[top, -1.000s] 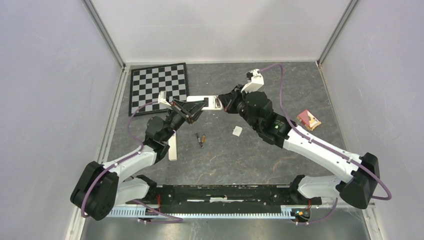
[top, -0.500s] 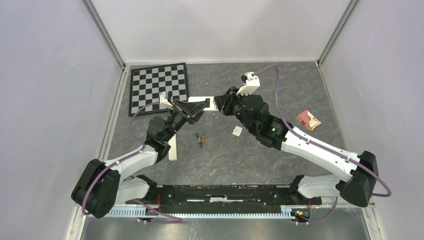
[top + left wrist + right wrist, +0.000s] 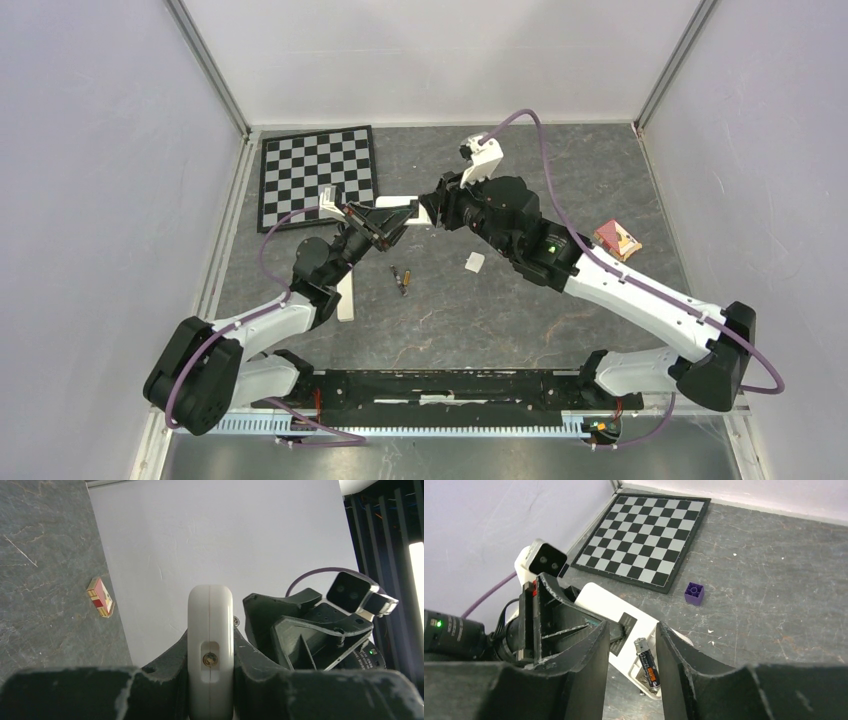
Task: Load the batteries into the remote control
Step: Load the battery into the remote control.
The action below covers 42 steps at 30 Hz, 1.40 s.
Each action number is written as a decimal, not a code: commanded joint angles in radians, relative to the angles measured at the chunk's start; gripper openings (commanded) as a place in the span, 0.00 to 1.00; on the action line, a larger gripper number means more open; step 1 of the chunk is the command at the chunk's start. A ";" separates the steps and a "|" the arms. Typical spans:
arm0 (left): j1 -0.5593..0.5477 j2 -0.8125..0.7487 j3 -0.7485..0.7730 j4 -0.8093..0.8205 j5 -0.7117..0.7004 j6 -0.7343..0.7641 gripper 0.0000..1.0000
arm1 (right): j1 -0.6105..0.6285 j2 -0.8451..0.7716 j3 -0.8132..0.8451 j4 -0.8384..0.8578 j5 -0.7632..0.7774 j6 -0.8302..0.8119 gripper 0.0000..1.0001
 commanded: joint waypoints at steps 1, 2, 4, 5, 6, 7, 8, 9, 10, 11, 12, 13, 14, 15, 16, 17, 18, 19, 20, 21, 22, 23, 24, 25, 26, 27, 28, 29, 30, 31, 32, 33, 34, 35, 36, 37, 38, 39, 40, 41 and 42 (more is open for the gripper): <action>-0.003 -0.018 0.006 0.074 0.022 0.043 0.02 | -0.002 0.021 0.078 -0.086 -0.092 -0.145 0.42; -0.003 -0.018 0.008 0.074 0.026 0.043 0.02 | -0.003 0.027 0.089 -0.103 -0.098 -0.158 0.42; -0.003 -0.016 0.012 0.075 0.034 0.048 0.02 | -0.003 0.038 0.108 -0.139 -0.097 -0.192 0.42; -0.003 -0.016 0.013 0.075 0.038 0.048 0.02 | -0.003 0.044 0.113 -0.148 -0.094 -0.205 0.42; -0.003 -0.017 0.015 0.076 0.039 0.049 0.02 | -0.002 0.049 0.121 -0.162 -0.088 -0.215 0.43; -0.004 -0.018 0.015 0.076 0.042 0.049 0.02 | -0.003 0.053 0.127 -0.170 -0.084 -0.224 0.43; -0.003 -0.018 0.017 0.076 0.043 0.051 0.02 | -0.002 0.057 0.134 -0.179 -0.084 -0.234 0.43; -0.003 -0.019 0.017 0.076 0.046 0.051 0.02 | -0.003 0.061 0.142 -0.186 -0.081 -0.239 0.44; -0.003 -0.019 0.019 0.076 0.047 0.052 0.02 | -0.002 0.065 0.147 -0.192 -0.080 -0.241 0.44; -0.003 -0.020 0.019 0.076 0.048 0.052 0.02 | -0.003 0.070 0.153 -0.197 -0.082 -0.245 0.43; -0.003 -0.021 0.019 0.077 0.049 0.052 0.02 | -0.003 0.074 0.156 -0.200 -0.083 -0.245 0.41; -0.003 -0.021 0.019 0.077 0.050 0.052 0.02 | -0.003 0.077 0.157 -0.202 -0.085 -0.243 0.38; -0.003 -0.023 0.019 0.076 0.050 0.054 0.02 | -0.002 0.078 0.158 -0.204 -0.089 -0.241 0.36; -0.003 -0.023 0.019 0.077 0.050 0.052 0.02 | -0.003 0.080 0.157 -0.204 -0.090 -0.235 0.31; -0.004 -0.023 0.019 0.077 0.049 0.054 0.02 | -0.003 0.081 0.157 -0.203 -0.086 -0.228 0.26; -0.003 -0.022 0.020 0.076 0.048 0.054 0.02 | -0.003 0.081 0.157 -0.202 -0.083 -0.222 0.21; -0.003 -0.020 0.020 0.077 0.047 0.054 0.02 | -0.003 0.080 0.158 -0.202 -0.075 -0.211 0.17; -0.003 -0.019 0.021 0.079 0.045 0.054 0.02 | -0.003 0.079 0.158 -0.201 -0.057 -0.198 0.14; -0.003 -0.016 0.022 0.080 0.045 0.054 0.02 | -0.003 0.079 0.163 -0.199 -0.042 -0.185 0.12; -0.003 -0.014 0.022 0.086 0.045 0.053 0.02 | -0.002 0.079 0.168 -0.198 -0.022 -0.174 0.10; -0.003 -0.010 0.021 0.093 0.045 0.050 0.02 | -0.003 0.078 0.172 -0.196 0.006 -0.157 0.09; -0.003 -0.004 0.020 0.103 0.044 0.044 0.02 | -0.002 0.077 0.173 -0.187 0.029 -0.141 0.09; -0.003 0.002 0.017 0.116 0.044 0.037 0.02 | -0.003 0.074 0.176 -0.176 0.053 -0.124 0.08; -0.003 0.009 0.014 0.132 0.041 0.028 0.02 | -0.003 0.072 0.169 -0.162 0.077 -0.105 0.08; -0.004 0.015 0.013 0.146 0.038 0.017 0.02 | -0.002 0.065 0.160 -0.141 0.093 -0.084 0.07; -0.003 0.023 0.010 0.161 0.035 0.006 0.02 | -0.003 0.058 0.149 -0.122 0.109 -0.065 0.07; -0.003 0.028 0.008 0.177 0.033 -0.002 0.02 | -0.002 0.049 0.137 -0.103 0.127 -0.044 0.07; -0.003 0.038 0.007 0.190 0.032 -0.012 0.02 | -0.003 0.038 0.124 -0.078 0.133 -0.024 0.07; -0.004 0.045 0.006 0.205 0.029 -0.019 0.02 | -0.002 0.032 0.113 -0.063 0.135 -0.003 0.07; -0.003 0.051 0.005 0.213 0.027 -0.026 0.02 | -0.003 0.027 0.108 -0.053 0.138 0.019 0.07; -0.003 0.056 0.003 0.222 0.024 -0.031 0.02 | -0.003 0.024 0.103 -0.048 0.143 0.045 0.06; -0.003 0.058 0.003 0.226 0.020 -0.036 0.02 | -0.003 0.021 0.099 -0.045 0.146 0.064 0.06; -0.003 0.060 0.001 0.233 0.016 -0.038 0.02 | -0.002 0.019 0.095 -0.044 0.152 0.086 0.06; -0.003 0.060 0.000 0.238 0.013 -0.040 0.02 | -0.002 0.017 0.091 -0.042 0.158 0.103 0.06; -0.003 0.061 -0.001 0.240 0.009 -0.042 0.02 | -0.002 0.015 0.085 -0.042 0.169 0.114 0.06; -0.003 0.057 -0.003 0.240 0.005 -0.044 0.02 | -0.003 0.014 0.080 -0.041 0.178 0.128 0.06; -0.003 0.054 -0.003 0.237 0.001 -0.046 0.02 | -0.002 0.014 0.073 -0.041 0.188 0.139 0.06; -0.003 0.049 -0.003 0.234 -0.002 -0.048 0.02 | -0.003 0.013 0.066 -0.041 0.193 0.153 0.07; -0.003 0.045 0.000 0.226 -0.004 -0.052 0.02 | -0.003 0.015 0.060 -0.042 0.198 0.165 0.07; -0.004 0.041 0.000 0.218 -0.008 -0.057 0.02 | 0.001 0.017 0.058 -0.041 0.207 0.173 0.07; -0.004 0.038 0.000 0.209 -0.012 -0.064 0.02 | 0.007 0.019 0.055 -0.042 0.223 0.177 0.07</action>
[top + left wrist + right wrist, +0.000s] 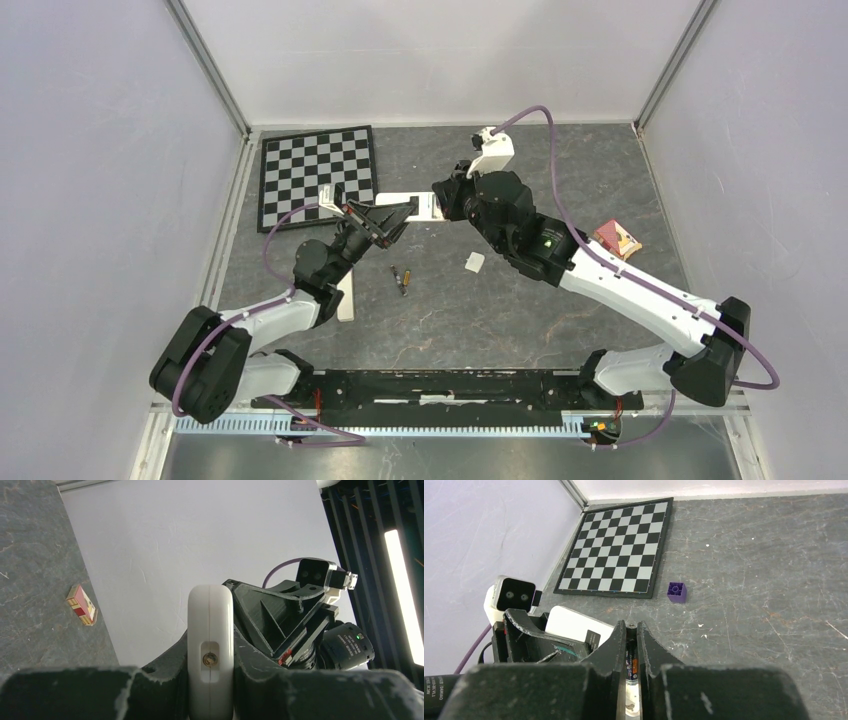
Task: Load the batteries into the remote control
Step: Load the battery into the remote control.
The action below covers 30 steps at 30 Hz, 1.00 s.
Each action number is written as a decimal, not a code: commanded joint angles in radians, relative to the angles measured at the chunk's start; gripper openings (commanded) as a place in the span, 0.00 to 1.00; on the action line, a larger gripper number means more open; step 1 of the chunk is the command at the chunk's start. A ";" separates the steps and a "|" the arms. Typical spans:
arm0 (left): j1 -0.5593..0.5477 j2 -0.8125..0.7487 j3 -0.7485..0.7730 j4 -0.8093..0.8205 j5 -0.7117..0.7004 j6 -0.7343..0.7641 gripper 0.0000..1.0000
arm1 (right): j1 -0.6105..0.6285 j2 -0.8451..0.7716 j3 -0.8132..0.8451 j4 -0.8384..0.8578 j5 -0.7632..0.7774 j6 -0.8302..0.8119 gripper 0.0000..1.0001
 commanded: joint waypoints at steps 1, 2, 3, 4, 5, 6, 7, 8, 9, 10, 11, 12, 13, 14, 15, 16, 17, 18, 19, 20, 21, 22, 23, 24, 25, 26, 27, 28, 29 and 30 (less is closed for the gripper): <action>-0.003 -0.024 0.002 0.046 -0.033 -0.056 0.02 | 0.011 -0.020 -0.023 0.040 0.082 0.076 0.08; -0.003 -0.024 0.001 0.046 -0.038 -0.065 0.02 | 0.018 -0.019 -0.027 0.040 0.099 0.082 0.09; -0.003 -0.026 0.001 0.046 -0.039 -0.073 0.02 | 0.020 -0.018 -0.027 0.040 0.115 0.085 0.09; -0.004 -0.028 0.001 0.043 -0.041 -0.080 0.02 | 0.024 -0.018 -0.027 0.040 0.130 0.091 0.09; -0.005 -0.028 0.001 0.042 -0.044 -0.085 0.02 | 0.027 -0.017 -0.027 0.040 0.145 0.095 0.10; -0.006 -0.031 -0.002 0.041 -0.051 -0.090 0.02 | 0.030 -0.017 -0.027 0.040 0.156 0.102 0.10; -0.006 -0.032 -0.004 0.040 -0.054 -0.093 0.02 | 0.034 -0.015 -0.027 0.040 0.168 0.108 0.10; -0.006 -0.032 -0.002 0.040 -0.056 -0.093 0.02 | 0.038 -0.012 -0.027 0.040 0.177 0.116 0.10; -0.006 -0.032 0.000 0.041 -0.056 -0.093 0.02 | 0.041 -0.007 -0.025 0.039 0.183 0.124 0.11; -0.006 -0.032 0.002 0.041 -0.055 -0.094 0.02 | 0.046 -0.003 -0.026 0.039 0.191 0.135 0.11; -0.006 -0.031 0.005 0.042 -0.052 -0.097 0.02 | 0.054 0.001 -0.023 0.039 0.197 0.141 0.12; -0.006 -0.031 0.005 0.045 -0.052 -0.100 0.02 | 0.061 0.005 -0.024 0.040 0.209 0.146 0.12; -0.006 -0.030 0.005 0.047 -0.052 -0.104 0.02 | 0.067 0.008 -0.024 0.040 0.221 0.147 0.13; -0.006 -0.030 0.006 0.047 -0.051 -0.105 0.02 | 0.072 0.011 -0.025 0.040 0.227 0.151 0.14; -0.006 -0.030 0.007 0.046 -0.049 -0.107 0.02 | 0.077 0.015 -0.027 0.040 0.230 0.156 0.14; -0.006 -0.030 0.007 0.044 -0.047 -0.109 0.02 | 0.082 0.017 -0.025 0.040 0.235 0.155 0.15; -0.007 -0.030 0.006 0.045 -0.048 -0.110 0.02 | 0.088 0.022 -0.023 0.040 0.241 0.151 0.15; -0.006 -0.030 0.005 0.046 -0.050 -0.110 0.02 | 0.095 0.024 -0.022 0.040 0.246 0.150 0.15; -0.007 -0.030 0.004 0.046 -0.051 -0.111 0.02 | 0.099 0.028 -0.021 0.040 0.251 0.147 0.15; -0.006 -0.032 0.004 0.044 -0.053 -0.111 0.02 | 0.104 0.029 -0.020 0.040 0.258 0.146 0.15; -0.006 -0.030 0.004 0.044 -0.056 -0.113 0.02 | 0.109 0.030 -0.023 0.040 0.266 0.144 0.15; -0.007 -0.031 0.004 0.044 -0.057 -0.115 0.02 | 0.114 0.030 -0.025 0.040 0.272 0.143 0.16; -0.006 -0.030 0.005 0.045 -0.059 -0.116 0.02 | 0.119 0.030 -0.027 0.040 0.280 0.139 0.16; -0.006 -0.031 0.005 0.046 -0.061 -0.118 0.02 | 0.124 0.031 -0.029 0.040 0.285 0.136 0.16; -0.007 -0.032 0.005 0.046 -0.063 -0.119 0.02 | 0.128 0.031 -0.032 0.040 0.292 0.134 0.17; -0.007 -0.034 0.003 0.045 -0.068 -0.122 0.02 | 0.131 0.030 -0.036 0.039 0.302 0.134 0.18; -0.007 -0.037 0.002 0.045 -0.074 -0.125 0.02 | 0.133 0.028 -0.041 0.040 0.307 0.133 0.18; -0.006 -0.038 0.001 0.045 -0.077 -0.129 0.02 | 0.135 0.026 -0.045 0.040 0.315 0.134 0.19; -0.006 -0.041 0.000 0.044 -0.079 -0.132 0.02 | 0.134 0.025 -0.047 0.040 0.322 0.131 0.20; -0.006 -0.043 -0.001 0.041 -0.079 -0.135 0.02 | 0.134 0.024 -0.046 0.040 0.329 0.129 0.21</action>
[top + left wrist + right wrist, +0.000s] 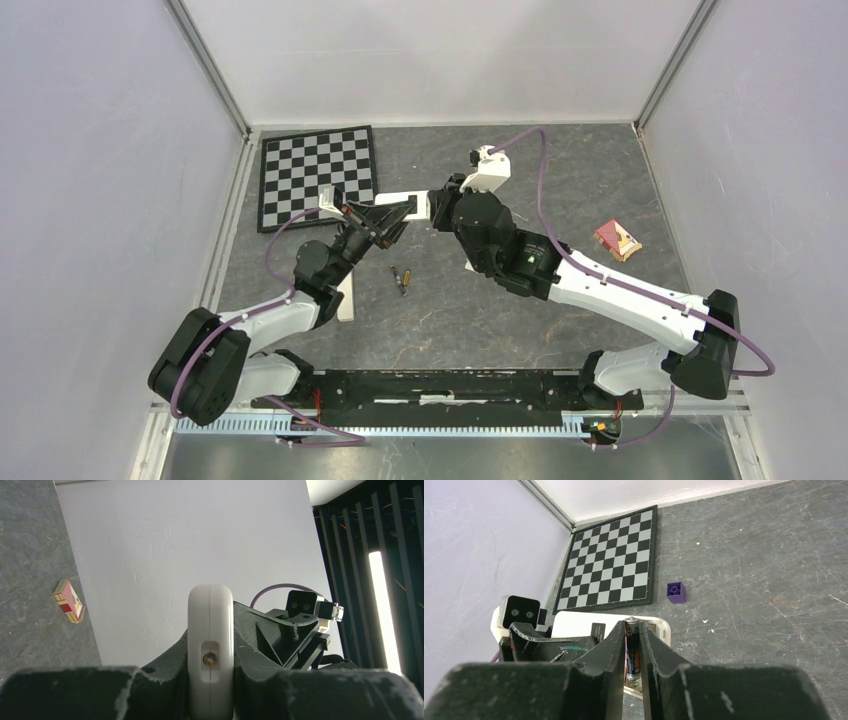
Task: Load the batteries into the remote control
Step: Load the battery into the remote control.
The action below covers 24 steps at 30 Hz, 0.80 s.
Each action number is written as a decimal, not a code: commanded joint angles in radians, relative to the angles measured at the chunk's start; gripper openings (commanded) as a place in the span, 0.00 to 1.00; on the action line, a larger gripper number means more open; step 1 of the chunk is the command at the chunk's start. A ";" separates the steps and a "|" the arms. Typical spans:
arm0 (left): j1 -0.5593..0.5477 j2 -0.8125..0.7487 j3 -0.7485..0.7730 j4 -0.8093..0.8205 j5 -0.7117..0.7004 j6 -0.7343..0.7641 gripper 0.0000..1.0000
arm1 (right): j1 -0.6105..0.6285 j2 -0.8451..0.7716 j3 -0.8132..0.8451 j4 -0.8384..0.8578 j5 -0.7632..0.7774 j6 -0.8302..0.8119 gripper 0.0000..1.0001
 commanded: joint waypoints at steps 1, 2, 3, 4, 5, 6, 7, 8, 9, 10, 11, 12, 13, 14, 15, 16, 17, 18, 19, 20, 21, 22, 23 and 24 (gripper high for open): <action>-0.002 -0.037 0.005 0.056 -0.042 -0.056 0.02 | 0.009 -0.001 -0.013 -0.002 0.061 -0.011 0.23; -0.003 -0.038 0.003 0.056 -0.042 -0.058 0.02 | 0.010 0.000 -0.009 -0.002 0.064 -0.015 0.25; -0.002 -0.040 0.002 0.055 -0.042 -0.057 0.02 | 0.010 0.002 -0.005 -0.002 0.066 -0.018 0.27; -0.002 -0.041 0.000 0.055 -0.042 -0.057 0.02 | 0.010 0.003 0.000 -0.002 0.068 -0.020 0.28; -0.002 -0.042 -0.001 0.053 -0.042 -0.057 0.02 | 0.009 0.005 0.004 -0.002 0.070 -0.023 0.28; -0.002 -0.042 -0.003 0.053 -0.041 -0.058 0.02 | 0.009 0.007 0.010 -0.002 0.074 -0.024 0.28; -0.002 -0.042 -0.005 0.053 -0.040 -0.058 0.02 | 0.009 0.008 0.015 -0.003 0.075 -0.026 0.27; -0.002 -0.041 -0.008 0.053 -0.040 -0.057 0.02 | 0.009 0.010 0.020 -0.002 0.076 -0.031 0.25; -0.002 -0.042 -0.011 0.055 -0.040 -0.059 0.02 | 0.010 0.013 0.024 -0.002 0.076 -0.035 0.24; -0.002 -0.042 -0.012 0.055 -0.040 -0.060 0.02 | 0.009 0.014 0.029 -0.002 0.076 -0.038 0.23; -0.002 -0.042 -0.013 0.055 -0.040 -0.061 0.02 | 0.010 0.014 0.031 -0.002 0.077 -0.040 0.20; -0.003 -0.041 -0.014 0.056 -0.040 -0.062 0.02 | 0.009 0.015 0.032 -0.002 0.077 -0.041 0.19; -0.002 -0.044 -0.015 0.056 -0.039 -0.064 0.02 | 0.009 0.014 0.033 -0.003 0.075 -0.040 0.17; -0.002 -0.043 -0.015 0.056 -0.041 -0.065 0.02 | 0.009 0.014 0.032 -0.002 0.074 -0.036 0.15; -0.003 -0.043 -0.014 0.057 -0.039 -0.066 0.02 | 0.009 0.012 0.033 -0.001 0.073 -0.034 0.14; -0.002 -0.043 -0.014 0.057 -0.041 -0.067 0.02 | 0.009 0.012 0.035 -0.002 0.070 -0.033 0.14; -0.002 -0.045 -0.014 0.058 -0.041 -0.068 0.02 | 0.009 0.013 0.034 -0.001 0.066 -0.032 0.14; -0.003 -0.043 -0.012 0.058 -0.042 -0.069 0.02 | 0.009 0.012 0.037 0.001 0.065 -0.030 0.15; -0.002 -0.042 -0.012 0.058 -0.041 -0.068 0.02 | 0.009 0.013 0.040 0.001 0.059 -0.030 0.17; -0.002 -0.042 -0.013 0.057 -0.042 -0.069 0.02 | 0.009 0.011 0.040 0.001 0.056 -0.030 0.19; -0.002 -0.041 -0.012 0.059 -0.042 -0.070 0.02 | 0.009 0.011 0.042 0.000 0.051 -0.028 0.23; -0.003 -0.039 -0.012 0.059 -0.043 -0.071 0.02 | 0.009 0.009 0.043 0.000 0.044 -0.028 0.25; -0.002 -0.037 -0.012 0.058 -0.043 -0.072 0.02 | 0.010 0.008 0.045 0.002 0.037 -0.028 0.27; -0.002 -0.037 -0.012 0.060 -0.043 -0.072 0.02 | 0.009 0.004 0.048 0.001 0.029 -0.028 0.29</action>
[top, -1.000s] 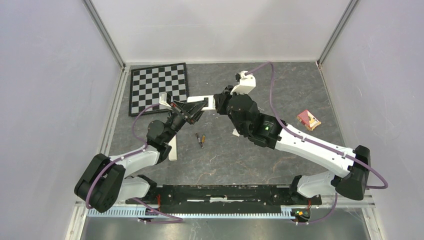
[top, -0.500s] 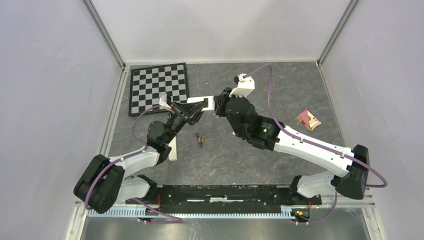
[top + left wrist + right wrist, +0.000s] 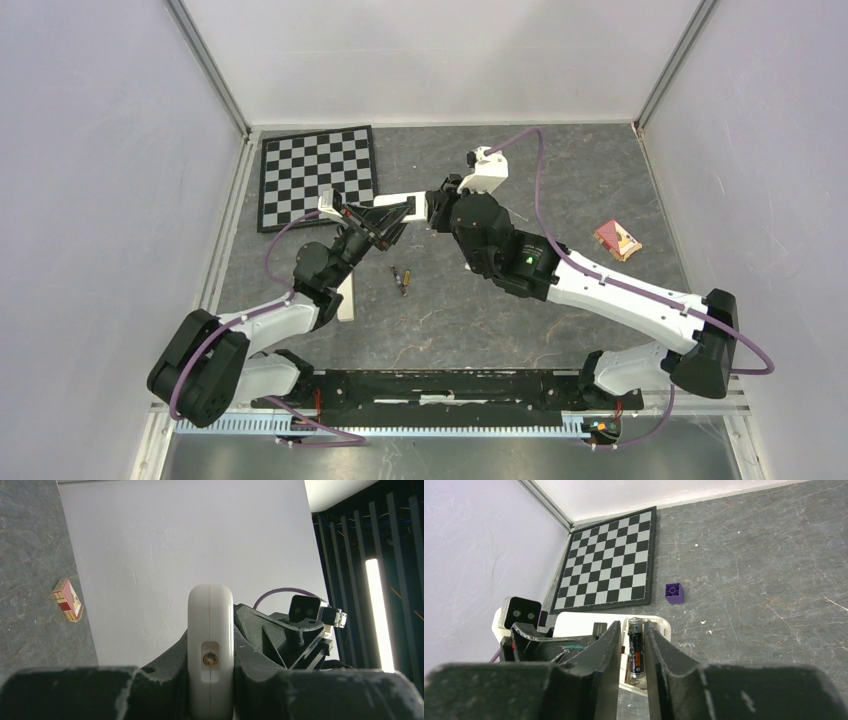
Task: Load the batteries into the remote control
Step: Load the battery into the remote control.
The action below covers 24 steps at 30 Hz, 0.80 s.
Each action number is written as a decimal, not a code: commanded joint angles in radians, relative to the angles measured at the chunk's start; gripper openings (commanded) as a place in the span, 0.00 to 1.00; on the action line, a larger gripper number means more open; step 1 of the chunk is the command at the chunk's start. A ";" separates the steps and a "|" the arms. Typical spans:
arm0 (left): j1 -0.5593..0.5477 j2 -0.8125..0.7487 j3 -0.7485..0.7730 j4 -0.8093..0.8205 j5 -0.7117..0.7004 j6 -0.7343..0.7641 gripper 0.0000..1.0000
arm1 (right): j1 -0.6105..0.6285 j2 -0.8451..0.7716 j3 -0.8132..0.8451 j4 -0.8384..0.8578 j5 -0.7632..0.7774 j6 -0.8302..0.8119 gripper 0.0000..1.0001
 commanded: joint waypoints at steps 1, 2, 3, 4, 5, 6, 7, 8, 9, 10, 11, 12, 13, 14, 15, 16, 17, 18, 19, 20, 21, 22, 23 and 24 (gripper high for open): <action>-0.001 -0.023 0.004 0.074 -0.023 -0.047 0.02 | 0.001 -0.004 0.051 -0.002 -0.003 -0.008 0.31; -0.001 -0.022 0.003 0.076 -0.023 -0.048 0.02 | 0.001 -0.006 0.054 -0.002 -0.013 -0.015 0.32; -0.001 -0.021 0.002 0.077 -0.023 -0.048 0.02 | 0.000 -0.008 0.057 -0.002 -0.020 -0.017 0.33; -0.001 -0.021 0.002 0.077 -0.023 -0.048 0.02 | 0.000 -0.014 0.058 -0.001 -0.025 -0.020 0.34; -0.001 -0.020 0.002 0.077 -0.024 -0.046 0.02 | 0.000 -0.018 0.061 -0.003 -0.032 -0.023 0.35; -0.001 -0.019 0.002 0.077 -0.023 -0.045 0.02 | 0.001 -0.024 0.066 -0.002 -0.038 -0.030 0.37; -0.001 -0.018 0.001 0.076 -0.021 -0.040 0.02 | 0.001 -0.033 0.068 -0.002 -0.045 -0.033 0.39; -0.001 -0.018 0.000 0.074 -0.023 -0.036 0.02 | 0.001 -0.038 0.070 -0.003 -0.051 -0.036 0.41; 0.001 -0.017 -0.002 0.071 -0.022 -0.031 0.02 | 0.000 -0.047 0.074 -0.002 -0.063 -0.040 0.45; 0.001 -0.016 -0.005 0.071 -0.023 -0.023 0.02 | 0.001 -0.056 0.077 -0.002 -0.077 -0.045 0.48; 0.002 -0.014 -0.007 0.069 -0.024 -0.015 0.02 | 0.000 -0.064 0.080 -0.002 -0.091 -0.051 0.55; 0.002 -0.012 -0.009 0.065 -0.024 -0.010 0.02 | 0.001 -0.074 0.082 -0.003 -0.106 -0.059 0.62; 0.003 -0.011 -0.009 0.065 -0.020 -0.003 0.02 | 0.001 -0.089 0.082 -0.006 -0.122 -0.064 0.69; 0.005 -0.011 -0.007 0.064 -0.014 0.004 0.02 | 0.001 -0.105 0.077 -0.009 -0.131 -0.063 0.81; 0.006 -0.011 -0.007 0.062 -0.009 0.012 0.02 | 0.000 -0.130 0.067 -0.016 -0.136 -0.053 0.88; 0.008 -0.012 -0.006 0.062 0.000 0.021 0.02 | -0.001 -0.149 0.052 -0.026 -0.135 -0.045 0.94; 0.010 -0.012 -0.001 0.061 0.009 0.034 0.02 | -0.004 -0.174 0.033 -0.034 -0.139 -0.034 0.97; 0.010 -0.012 0.002 0.059 0.015 0.043 0.02 | -0.010 -0.192 0.017 -0.042 -0.151 -0.024 0.98; 0.010 -0.012 0.004 0.060 0.018 0.051 0.02 | -0.019 -0.212 -0.006 -0.050 -0.167 -0.012 0.98; 0.010 -0.014 0.005 0.064 0.024 0.057 0.02 | -0.030 -0.228 -0.029 -0.058 -0.197 -0.001 0.98; 0.011 -0.014 0.006 0.073 0.027 0.068 0.02 | -0.047 -0.238 -0.051 -0.060 -0.231 0.014 0.98; 0.011 -0.015 0.009 0.076 0.029 0.077 0.02 | -0.066 -0.247 -0.073 -0.063 -0.280 0.036 0.98; 0.013 -0.017 0.012 0.077 0.031 0.085 0.02 | -0.096 -0.253 -0.105 -0.062 -0.330 0.077 0.98; 0.013 -0.018 0.017 0.080 0.034 0.098 0.02 | -0.128 -0.261 -0.129 -0.060 -0.391 0.123 0.98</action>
